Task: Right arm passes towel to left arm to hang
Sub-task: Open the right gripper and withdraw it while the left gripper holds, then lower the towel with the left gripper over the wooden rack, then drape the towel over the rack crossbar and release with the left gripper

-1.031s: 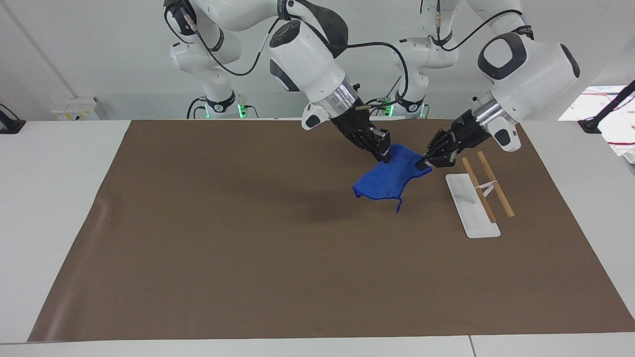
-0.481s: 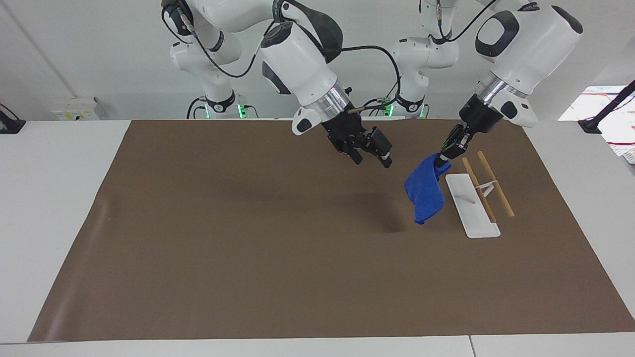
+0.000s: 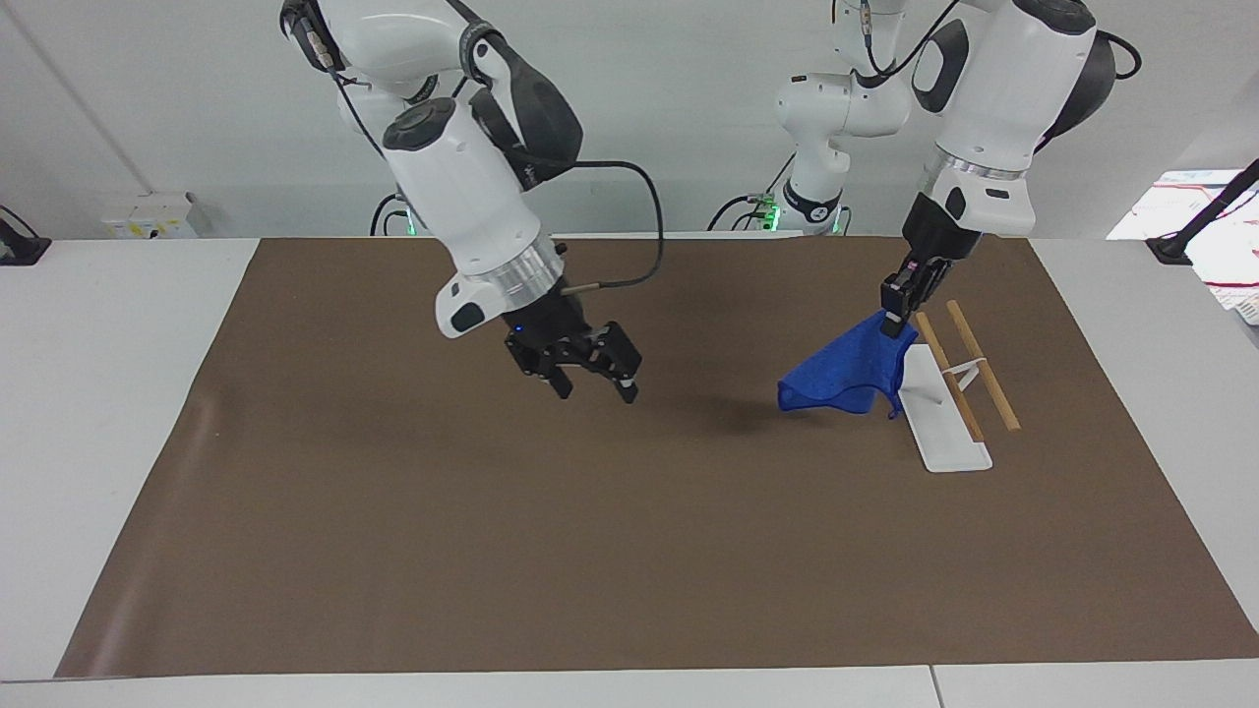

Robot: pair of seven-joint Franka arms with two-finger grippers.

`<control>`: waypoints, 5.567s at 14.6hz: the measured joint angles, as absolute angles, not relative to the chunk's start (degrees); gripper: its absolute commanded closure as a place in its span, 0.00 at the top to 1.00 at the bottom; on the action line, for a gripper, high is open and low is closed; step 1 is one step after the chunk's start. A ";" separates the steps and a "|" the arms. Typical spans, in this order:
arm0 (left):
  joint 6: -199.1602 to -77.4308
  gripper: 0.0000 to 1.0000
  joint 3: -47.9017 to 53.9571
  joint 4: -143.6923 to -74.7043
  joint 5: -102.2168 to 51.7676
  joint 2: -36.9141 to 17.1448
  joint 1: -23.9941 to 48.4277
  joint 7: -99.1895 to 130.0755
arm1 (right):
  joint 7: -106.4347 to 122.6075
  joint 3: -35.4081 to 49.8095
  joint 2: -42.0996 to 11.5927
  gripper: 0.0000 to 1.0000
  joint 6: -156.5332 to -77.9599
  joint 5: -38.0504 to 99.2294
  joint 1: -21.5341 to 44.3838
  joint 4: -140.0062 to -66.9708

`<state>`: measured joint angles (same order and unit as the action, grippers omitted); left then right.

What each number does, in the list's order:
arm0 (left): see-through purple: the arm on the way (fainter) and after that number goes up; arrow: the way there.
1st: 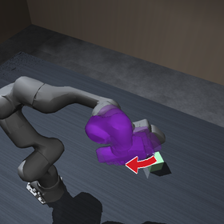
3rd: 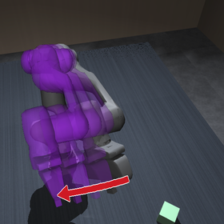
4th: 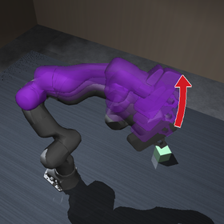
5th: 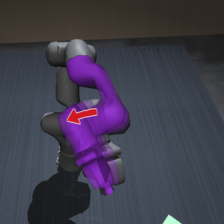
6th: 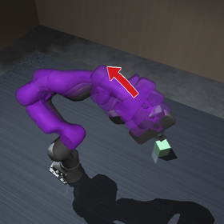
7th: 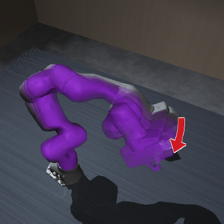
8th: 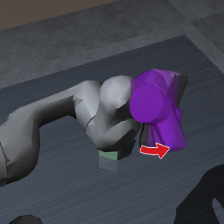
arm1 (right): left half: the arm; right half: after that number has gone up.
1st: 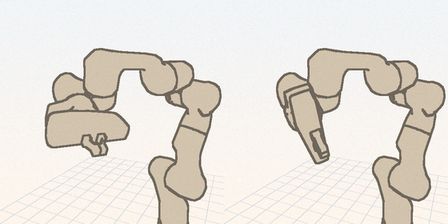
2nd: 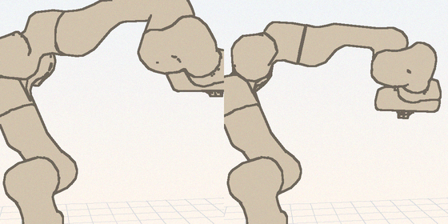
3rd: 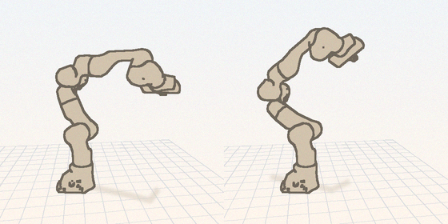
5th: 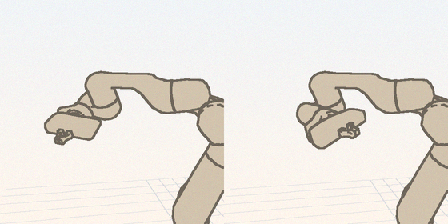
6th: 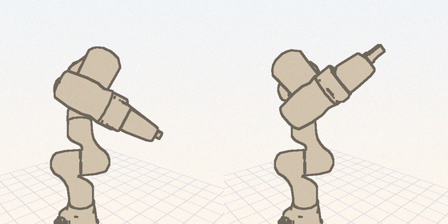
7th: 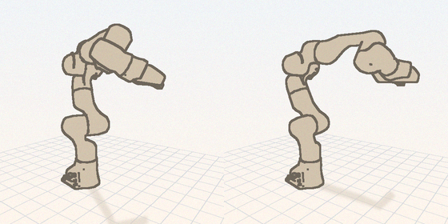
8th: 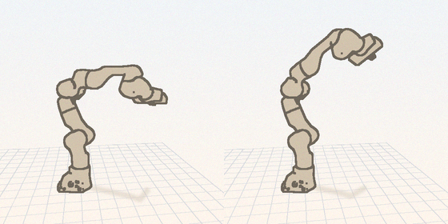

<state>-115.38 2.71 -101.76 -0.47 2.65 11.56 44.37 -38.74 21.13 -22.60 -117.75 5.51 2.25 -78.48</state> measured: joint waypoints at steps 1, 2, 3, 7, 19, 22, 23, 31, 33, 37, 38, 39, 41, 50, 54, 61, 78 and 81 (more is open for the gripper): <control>-116.22 0.00 2.71 -102.07 1.51 2.69 11.58 43.79 | -35.90 21.15 -22.39 1.00 -115.05 2.31 0.89 -78.47; -117.55 0.00 2.66 -102.77 3.35 2.86 11.53 43.49 | -33.56 21.16 -22.19 1.00 -112.51 -1.00 -0.25 -78.45; -119.12 0.00 2.54 -103.73 4.70 3.11 11.45 43.33 | -32.25 21.15 -21.98 1.00 -110.42 -3.75 -1.07 -78.44; -124.31 0.00 2.17 -108.45 6.08 4.68 9.72 42.72 | -29.24 21.13 -21.27 1.00 -104.00 -9.09 -5.14 -78.46; -127.09 0.00 1.76 -111.76 6.17 6.51 2.37 38.07 | -10.89 15.36 -9.53 1.00 -90.76 -9.10 -12.94 -79.87; -127.80 0.00 1.71 -111.97 6.17 6.67 -0.31 38.33 | -6.95 4.93 -3.92 1.00 -89.35 -3.49 -6.28 -83.83; -128.39 0.00 1.68 -112.04 6.17 6.70 -1.22 38.87 | -6.21 2.32 -2.71 1.00 -88.48 -1.95 -4.98 -84.85; -131.86 0.00 1.55 -112.49 6.16 6.70 -7.87 41.36 | -3.62 -1.97 2.65 1.00 -87.86 -0.76 -1.39 -94.48; -131.95 0.00 1.55 -112.56 6.16 6.70 -8.24 44.69 | -3.62 -1.97 3.15 1.00 -87.86 -0.76 -1.16 -94.82; -131.92 0.00 2.23 -112.61 6.16 6.70 -7.31 53.37 | -1.44 -2.21 4.42 1.00 -89.22 -1.03 -1.22 -94.91; -131.91 0.00 2.28 -112.62 6.16 6.70 -7.00 55.25 | -0.73 -2.34 4.45 1.00 -89.66 -1.03 -1.30 -94.92; -131.83 0.00 2.35 -112.65 6.16 6.71 -6.92 56.61 | -0.37 -2.44 4.40 1.00 -89.88 -1.03 -1.39 -94.94; -130.95 0.00 2.43 -112.70 6.16 6.73 -6.88 59.06 | -0.19 -2.49 4.39 1.00 -89.89 -1.03 -1.36 -94.96; -122.84 0.00 3.03 -112.71 6.16 9.46 -3.93 76.64 | -0.17 -2.23 4.38 1.00 -89.90 -1.03 -1.13 -96.41; -121.97 0.00 3.32 -112.71 6.17 9.46 -3.93 89.29 | -0.17 -2.24 4.41 1.00 -89.90 -1.03 -1.13 -96.66; -118.53 0.00 6.02 -112.71 6.17 9.77 -3.90 95.79 | -0.17 -2.02 4.45 1.00 -89.94 -1.03 -1.08 -96.70; -125.84 0.00 5.53 -113.48 8.82 9.28 -14.99 96.20 | -0.17 -2.68 5.32 1.00 -89.68 -0.99 -1.45 -97.02; -128.54 0.00 5.66 -115.87 8.82 8.14 -14.99 96.20 | -0.16 -2.68 5.33 1.00 -89.68 -0.99 -1.45 -97.03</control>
